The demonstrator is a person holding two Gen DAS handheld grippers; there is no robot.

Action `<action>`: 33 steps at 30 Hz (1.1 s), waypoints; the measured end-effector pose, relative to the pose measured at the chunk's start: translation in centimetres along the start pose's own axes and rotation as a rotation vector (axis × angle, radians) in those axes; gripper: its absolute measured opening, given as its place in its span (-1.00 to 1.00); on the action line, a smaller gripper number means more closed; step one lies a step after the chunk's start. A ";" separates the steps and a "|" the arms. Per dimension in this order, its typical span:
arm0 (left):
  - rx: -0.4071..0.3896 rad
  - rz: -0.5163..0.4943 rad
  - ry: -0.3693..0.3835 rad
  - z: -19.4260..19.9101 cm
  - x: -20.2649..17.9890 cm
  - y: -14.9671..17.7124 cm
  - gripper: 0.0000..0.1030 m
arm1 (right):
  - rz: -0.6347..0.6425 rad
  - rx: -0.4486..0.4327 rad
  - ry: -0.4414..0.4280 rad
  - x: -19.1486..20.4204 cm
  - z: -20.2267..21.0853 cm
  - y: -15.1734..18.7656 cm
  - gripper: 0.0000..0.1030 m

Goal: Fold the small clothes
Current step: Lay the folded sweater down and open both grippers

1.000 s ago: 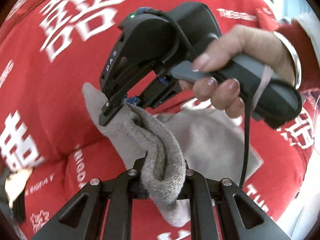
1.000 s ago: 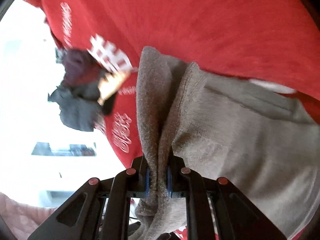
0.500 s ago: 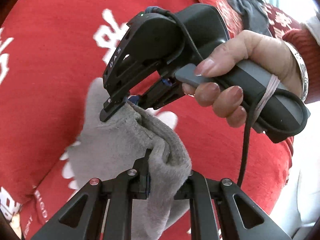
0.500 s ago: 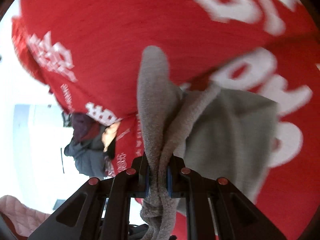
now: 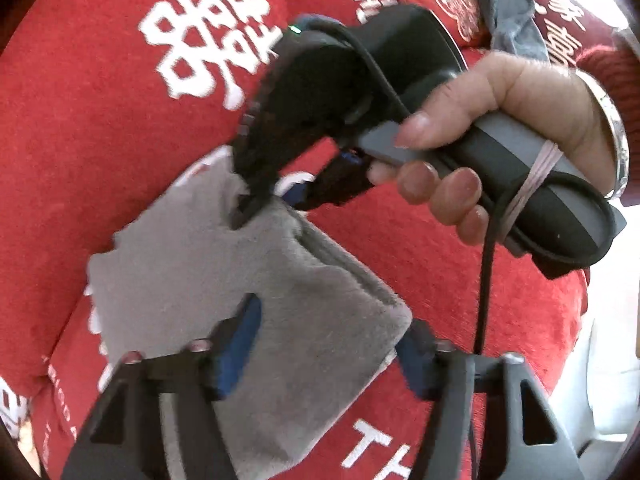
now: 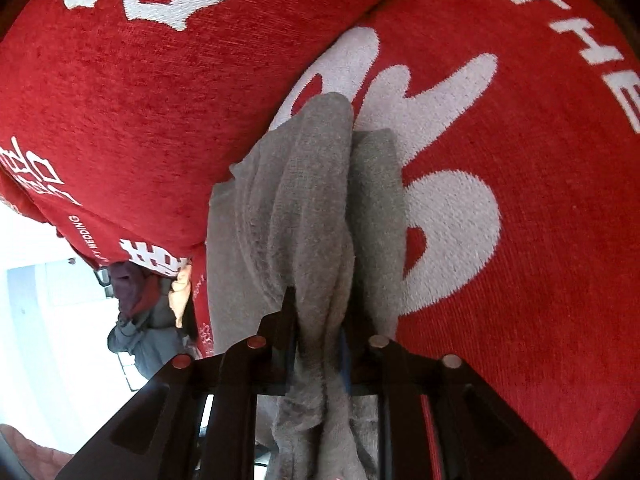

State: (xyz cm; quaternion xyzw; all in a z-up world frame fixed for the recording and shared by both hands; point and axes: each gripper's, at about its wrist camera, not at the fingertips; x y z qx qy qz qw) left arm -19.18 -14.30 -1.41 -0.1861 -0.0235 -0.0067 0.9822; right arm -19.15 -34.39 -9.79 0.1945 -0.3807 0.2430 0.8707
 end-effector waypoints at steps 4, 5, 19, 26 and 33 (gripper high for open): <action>0.029 0.042 0.015 1.4 1.3 0.9 0.29 | -0.021 0.006 0.030 0.2 1.1 0.8 -0.51; 0.034 0.056 0.018 1.7 1.8 1.2 0.30 | -0.029 0.004 0.045 0.1 1.5 1.2 -0.47; 0.247 0.580 0.240 1.3 16.0 10.0 0.29 | -0.216 -0.166 -0.002 -0.8 5.4 15.1 -0.19; 0.337 0.649 0.420 -2.8 16.8 11.6 0.30 | -0.244 -0.141 -0.116 0.6 0.3 18.4 -0.15; 0.318 0.580 0.388 -2.9 16.6 11.0 -0.31 | -0.340 -0.242 -0.103 0.8 -2.2 17.3 -0.84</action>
Point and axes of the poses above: each gripper's, at about its wrist camera, not at the fingertips, and z roughly against the way its jaws point, x to its left, y to its underside, and after that the axes turned 5 degrees about x, right-handed
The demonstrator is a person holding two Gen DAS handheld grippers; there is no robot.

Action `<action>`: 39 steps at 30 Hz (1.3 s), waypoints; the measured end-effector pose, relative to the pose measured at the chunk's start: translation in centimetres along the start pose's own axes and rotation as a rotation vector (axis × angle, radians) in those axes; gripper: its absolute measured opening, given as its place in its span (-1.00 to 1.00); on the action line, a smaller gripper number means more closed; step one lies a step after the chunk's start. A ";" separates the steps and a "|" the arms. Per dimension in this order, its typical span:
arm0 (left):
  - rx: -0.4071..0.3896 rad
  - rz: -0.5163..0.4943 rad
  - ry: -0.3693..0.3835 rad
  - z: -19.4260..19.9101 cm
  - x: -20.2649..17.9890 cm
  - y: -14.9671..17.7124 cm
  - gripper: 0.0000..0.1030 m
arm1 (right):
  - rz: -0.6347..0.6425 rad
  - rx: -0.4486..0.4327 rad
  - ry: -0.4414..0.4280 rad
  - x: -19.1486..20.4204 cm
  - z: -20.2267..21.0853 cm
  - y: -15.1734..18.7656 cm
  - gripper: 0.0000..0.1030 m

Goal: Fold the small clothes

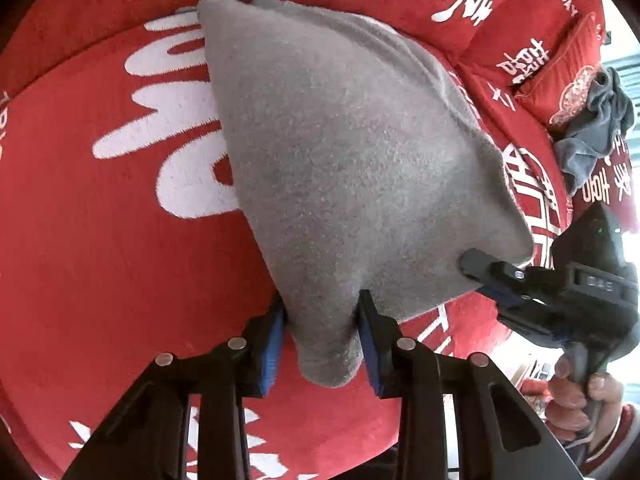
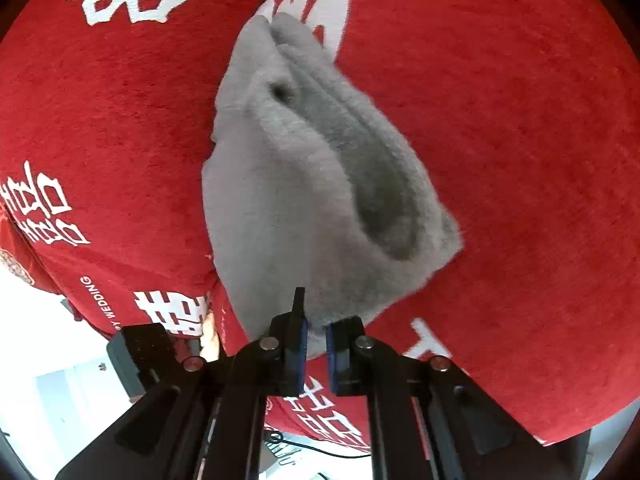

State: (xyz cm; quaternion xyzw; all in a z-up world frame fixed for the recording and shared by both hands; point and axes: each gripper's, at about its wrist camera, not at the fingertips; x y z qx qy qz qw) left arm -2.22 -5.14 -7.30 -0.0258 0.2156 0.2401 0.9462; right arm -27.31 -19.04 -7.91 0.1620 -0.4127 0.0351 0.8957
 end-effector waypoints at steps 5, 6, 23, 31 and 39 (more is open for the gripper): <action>-0.003 -0.043 -0.052 0.0 0.3 0.7 -0.31 | 0.061 0.033 0.006 1.0 -0.2 1.3 -0.84; 0.000 -0.034 -0.051 -0.2 0.4 0.7 -0.31 | 0.047 0.031 0.027 0.3 -0.4 1.2 -0.84; -0.017 0.069 -0.221 1.2 0.2 1.7 0.36 | 0.321 -0.031 0.402 4.9 4.7 1.8 -0.45; -0.021 0.098 -0.255 1.5 0.7 1.9 0.97 | 0.435 -0.053 0.503 8.0 1.8 0.5 -0.45; 0.003 0.095 -0.340 1.6 1.8 1.7 0.97 | 0.359 -0.006 0.534 4.7 0.3 -1.3 -0.49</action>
Point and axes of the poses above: each gripper's, at about its wrist camera, not at the fingertips, and z roughly against the way its jaws point, x to its left, y to its underside, and after that the axes turned 5 degrees about x, right-handed
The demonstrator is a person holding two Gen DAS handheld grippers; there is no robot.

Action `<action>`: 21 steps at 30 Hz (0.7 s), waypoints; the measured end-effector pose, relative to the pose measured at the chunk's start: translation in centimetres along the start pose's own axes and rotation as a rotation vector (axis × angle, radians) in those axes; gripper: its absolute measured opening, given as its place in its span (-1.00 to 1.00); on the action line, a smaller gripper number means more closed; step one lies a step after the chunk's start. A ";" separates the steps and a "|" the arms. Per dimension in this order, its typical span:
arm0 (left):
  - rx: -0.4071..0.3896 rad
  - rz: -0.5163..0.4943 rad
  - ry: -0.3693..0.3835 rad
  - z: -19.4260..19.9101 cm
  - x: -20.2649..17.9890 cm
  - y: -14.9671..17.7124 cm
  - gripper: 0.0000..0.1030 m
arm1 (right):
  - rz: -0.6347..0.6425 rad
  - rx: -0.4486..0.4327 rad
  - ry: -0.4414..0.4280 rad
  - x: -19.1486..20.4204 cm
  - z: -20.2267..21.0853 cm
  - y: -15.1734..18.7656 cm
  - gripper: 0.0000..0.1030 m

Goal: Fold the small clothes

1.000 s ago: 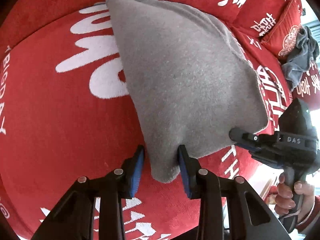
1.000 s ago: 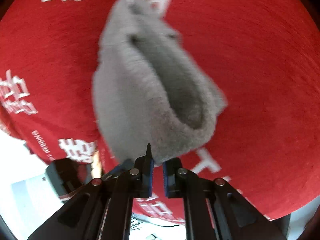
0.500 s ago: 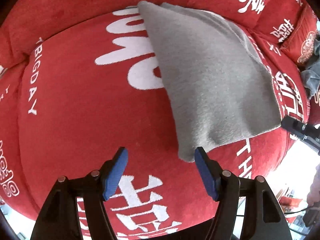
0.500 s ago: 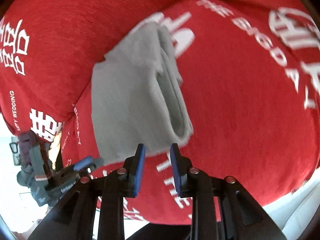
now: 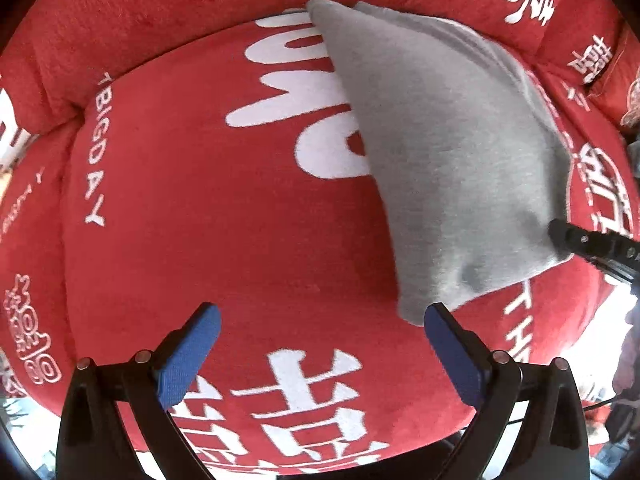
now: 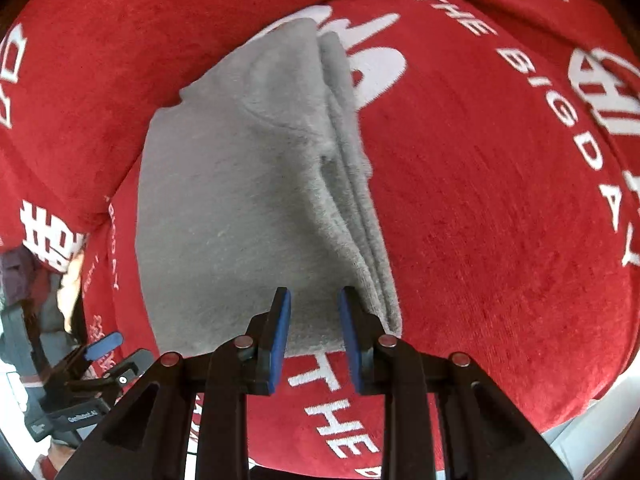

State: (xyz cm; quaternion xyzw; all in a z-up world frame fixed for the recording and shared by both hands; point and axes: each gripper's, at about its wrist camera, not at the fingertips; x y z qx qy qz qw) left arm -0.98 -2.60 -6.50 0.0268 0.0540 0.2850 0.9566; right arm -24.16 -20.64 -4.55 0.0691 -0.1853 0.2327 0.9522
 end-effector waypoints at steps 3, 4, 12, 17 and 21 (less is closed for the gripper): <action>-0.004 0.000 -0.014 -0.2 0.2 -0.6 0.97 | -0.013 0.003 -0.022 -0.6 0.3 -0.1 -0.50; -0.001 0.000 -0.014 -0.3 0.2 -0.8 0.97 | -0.008 0.005 -0.021 -0.7 0.6 0.0 -0.50; 0.014 -0.009 -0.012 -1.1 -0.2 -2.1 0.97 | 0.006 0.046 -0.045 -1.7 1.8 -0.1 -0.45; 0.014 0.000 -0.007 -1.0 -0.6 -2.8 0.97 | 0.028 0.064 -0.045 -1.7 2.1 -0.4 -0.45; 0.013 -0.005 -0.007 -0.8 -1.1 -3.5 0.97 | 0.022 0.071 -0.060 -2.1 2.3 -0.7 -0.45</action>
Point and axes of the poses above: each gripper's, at about its wrist camera, not at the fingertips, and z roughly against the way its jaws point, x to its left, y to its underside, and after that the axes turned 5 degrees about x, right-handed
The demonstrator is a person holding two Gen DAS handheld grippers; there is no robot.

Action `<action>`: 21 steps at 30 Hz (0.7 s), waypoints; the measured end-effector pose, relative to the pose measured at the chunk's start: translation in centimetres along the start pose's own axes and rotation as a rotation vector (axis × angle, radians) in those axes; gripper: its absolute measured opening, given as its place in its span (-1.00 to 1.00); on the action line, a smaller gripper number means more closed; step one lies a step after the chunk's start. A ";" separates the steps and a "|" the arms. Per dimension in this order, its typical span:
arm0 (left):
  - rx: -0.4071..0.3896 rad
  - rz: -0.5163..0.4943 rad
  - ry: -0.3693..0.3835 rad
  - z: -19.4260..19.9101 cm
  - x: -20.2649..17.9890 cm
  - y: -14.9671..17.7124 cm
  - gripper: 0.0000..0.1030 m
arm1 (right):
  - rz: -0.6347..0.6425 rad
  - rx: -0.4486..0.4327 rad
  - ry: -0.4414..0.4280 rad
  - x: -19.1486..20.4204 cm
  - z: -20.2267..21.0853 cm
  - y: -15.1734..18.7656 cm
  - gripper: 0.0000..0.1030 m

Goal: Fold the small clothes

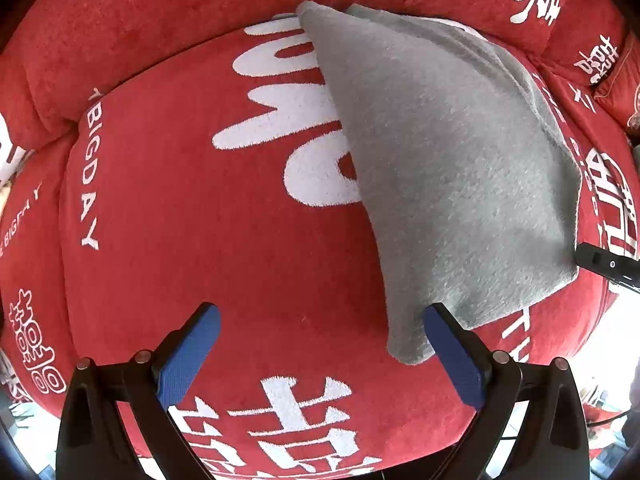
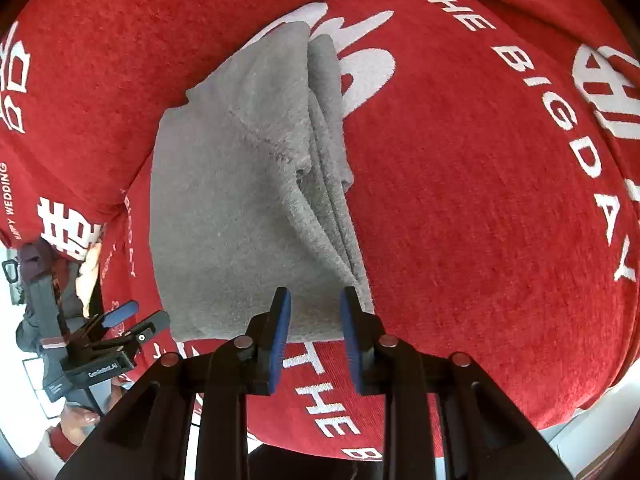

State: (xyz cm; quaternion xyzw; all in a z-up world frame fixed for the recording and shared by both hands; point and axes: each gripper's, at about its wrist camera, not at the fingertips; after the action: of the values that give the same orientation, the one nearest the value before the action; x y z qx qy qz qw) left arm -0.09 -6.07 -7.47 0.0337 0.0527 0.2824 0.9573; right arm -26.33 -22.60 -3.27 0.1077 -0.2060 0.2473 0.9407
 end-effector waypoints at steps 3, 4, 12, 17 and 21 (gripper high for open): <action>-0.008 0.009 0.014 0.3 0.3 -0.1 0.97 | 0.001 -0.003 0.014 -0.2 0.3 -0.2 -0.30; -0.012 0.013 0.021 0.5 0.0 0.0 0.97 | 0.002 -0.003 0.029 -0.3 0.4 -0.2 -0.24; -0.059 0.000 0.089 3.0 1.2 0.4 0.97 | -0.021 -0.010 0.033 -0.9 1.5 -0.1 -0.24; -0.081 0.027 0.146 4.5 1.8 1.4 0.97 | -0.010 -0.020 0.023 0.4 2.0 0.7 -0.22; -0.102 0.047 0.187 5.3 2.4 2.0 0.97 | -0.012 -0.041 0.013 1.4 2.9 1.4 -0.20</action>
State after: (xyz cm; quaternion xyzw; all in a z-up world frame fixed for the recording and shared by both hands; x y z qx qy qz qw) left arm 1.46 -3.32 -2.26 -0.0403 0.1267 0.3089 0.9418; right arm -26.91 -21.72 0.03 0.0881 -0.2045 0.2378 0.9455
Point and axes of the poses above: each gripper's, at about its wrist camera, not at the fingertips, and z roughly against the way its jaws point, x to its left, y to its underside, and after that the axes turned 5 degrees about x, right-handed
